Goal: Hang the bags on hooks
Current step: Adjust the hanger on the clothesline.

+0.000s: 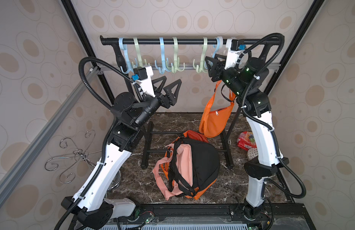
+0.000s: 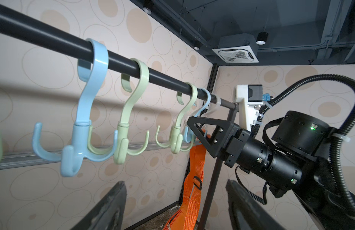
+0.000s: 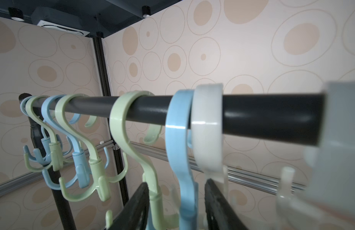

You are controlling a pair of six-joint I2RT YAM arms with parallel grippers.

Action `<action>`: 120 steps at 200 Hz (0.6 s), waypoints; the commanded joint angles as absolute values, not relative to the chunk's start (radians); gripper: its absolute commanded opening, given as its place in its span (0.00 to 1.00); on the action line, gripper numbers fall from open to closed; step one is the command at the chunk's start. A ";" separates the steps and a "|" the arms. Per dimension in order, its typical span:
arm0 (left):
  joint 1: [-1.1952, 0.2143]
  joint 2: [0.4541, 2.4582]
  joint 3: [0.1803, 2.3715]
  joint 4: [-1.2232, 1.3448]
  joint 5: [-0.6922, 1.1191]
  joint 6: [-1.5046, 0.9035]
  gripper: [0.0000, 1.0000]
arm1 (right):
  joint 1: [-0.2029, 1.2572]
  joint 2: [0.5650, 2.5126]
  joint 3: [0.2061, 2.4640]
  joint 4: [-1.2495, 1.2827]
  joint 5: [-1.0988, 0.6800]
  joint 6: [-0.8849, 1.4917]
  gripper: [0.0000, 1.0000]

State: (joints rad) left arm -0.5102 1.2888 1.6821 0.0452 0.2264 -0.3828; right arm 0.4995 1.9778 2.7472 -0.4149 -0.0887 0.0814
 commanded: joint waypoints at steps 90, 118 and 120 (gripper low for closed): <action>-0.501 1.232 1.608 0.043 0.179 -0.306 0.81 | 0.645 1.730 2.434 -0.366 -0.111 -0.115 0.54; -0.498 1.221 1.581 0.036 0.144 -0.286 0.84 | 0.657 1.630 2.327 -0.385 -0.068 -0.147 0.61; -0.498 1.221 1.580 0.034 0.143 -0.286 0.84 | 0.657 1.626 2.323 -0.393 -0.064 -0.148 0.61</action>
State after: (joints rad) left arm -0.5095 1.2415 1.5921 0.0345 0.1726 -0.3256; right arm 0.6464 1.6955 2.3711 -0.3775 -0.1005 -0.1032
